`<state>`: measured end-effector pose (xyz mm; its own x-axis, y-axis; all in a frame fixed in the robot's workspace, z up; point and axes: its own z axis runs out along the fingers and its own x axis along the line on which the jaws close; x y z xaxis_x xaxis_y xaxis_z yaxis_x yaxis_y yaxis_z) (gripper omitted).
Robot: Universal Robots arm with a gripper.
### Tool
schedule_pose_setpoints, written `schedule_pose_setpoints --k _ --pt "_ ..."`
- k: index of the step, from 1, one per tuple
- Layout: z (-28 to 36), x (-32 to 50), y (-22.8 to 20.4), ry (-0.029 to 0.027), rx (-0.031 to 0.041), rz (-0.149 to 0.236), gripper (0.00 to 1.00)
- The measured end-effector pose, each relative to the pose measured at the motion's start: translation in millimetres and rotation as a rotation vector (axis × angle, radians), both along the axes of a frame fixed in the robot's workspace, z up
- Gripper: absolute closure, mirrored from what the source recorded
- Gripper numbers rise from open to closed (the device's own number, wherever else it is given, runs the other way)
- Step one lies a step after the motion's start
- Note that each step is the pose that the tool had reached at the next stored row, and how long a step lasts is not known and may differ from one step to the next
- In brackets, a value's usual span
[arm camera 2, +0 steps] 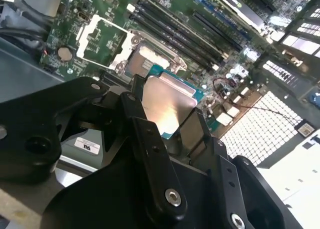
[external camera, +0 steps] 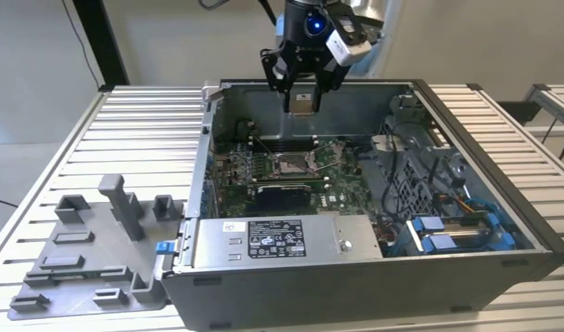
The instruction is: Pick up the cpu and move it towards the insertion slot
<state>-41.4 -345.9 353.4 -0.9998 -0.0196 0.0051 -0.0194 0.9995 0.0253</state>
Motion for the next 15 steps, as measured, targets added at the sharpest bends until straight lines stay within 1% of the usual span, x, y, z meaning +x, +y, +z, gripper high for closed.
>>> schedule_pose_setpoints --k 2,7,10,12,14,15 --pt "-3.3 1.5 2.7 0.0025 -0.0002 0.0 1.0" --pt "-11.8 1.5 8.2 0.0026 0.0 0.0 1.0" --pt "-15.1 1.4 15.3 0.0026 -0.0001 0.003 1.0" --pt "-16.6 1.5 22.2 0.0026 -0.0001 0.005 1.0" --pt "-17.5 1.5 26.1 0.0027 -0.0002 0.005 1.0" --pt "-18.0 1.4 27.3 0.0026 -0.0001 0.005 1.0"
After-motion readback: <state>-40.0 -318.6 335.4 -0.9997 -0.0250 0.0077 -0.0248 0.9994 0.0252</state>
